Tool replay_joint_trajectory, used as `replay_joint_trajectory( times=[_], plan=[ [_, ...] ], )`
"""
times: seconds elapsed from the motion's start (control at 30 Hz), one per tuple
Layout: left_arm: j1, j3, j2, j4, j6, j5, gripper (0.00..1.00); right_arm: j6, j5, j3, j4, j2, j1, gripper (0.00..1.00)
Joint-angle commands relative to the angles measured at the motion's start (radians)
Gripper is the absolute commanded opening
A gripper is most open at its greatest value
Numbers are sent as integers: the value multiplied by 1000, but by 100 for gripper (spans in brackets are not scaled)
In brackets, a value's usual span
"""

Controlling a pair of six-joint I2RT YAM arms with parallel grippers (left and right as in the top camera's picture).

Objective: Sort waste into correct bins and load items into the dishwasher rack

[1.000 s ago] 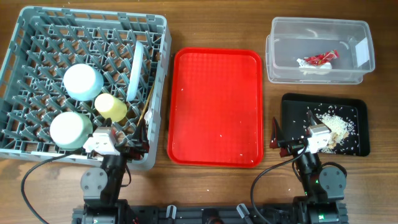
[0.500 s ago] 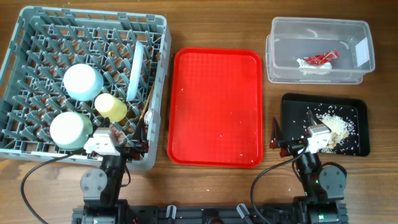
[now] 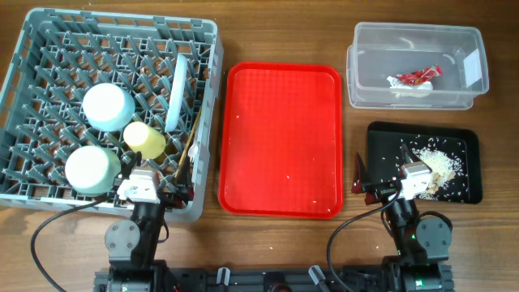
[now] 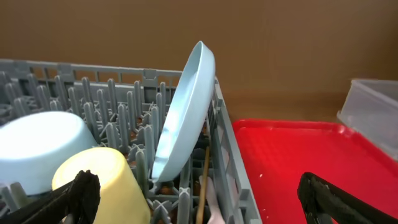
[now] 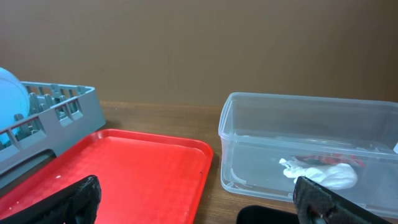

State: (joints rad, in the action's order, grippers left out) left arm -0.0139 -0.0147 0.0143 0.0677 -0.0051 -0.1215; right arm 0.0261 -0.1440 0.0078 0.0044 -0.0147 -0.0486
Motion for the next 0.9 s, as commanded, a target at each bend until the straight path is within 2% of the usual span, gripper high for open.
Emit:
replay_joint_trajectory(
  times=[0.0,0.2,0.87],
  plan=[
    [0,9,-11,1,88,-13,100,14,14,-3,3,11,8,100],
    [-1,9,-11,0,50,-16,100,14,14,-3,3,11,8,100],
    [-1,9,-9,-1,50,-16,100,14,14,-3,3,11,8,100]
  ],
)
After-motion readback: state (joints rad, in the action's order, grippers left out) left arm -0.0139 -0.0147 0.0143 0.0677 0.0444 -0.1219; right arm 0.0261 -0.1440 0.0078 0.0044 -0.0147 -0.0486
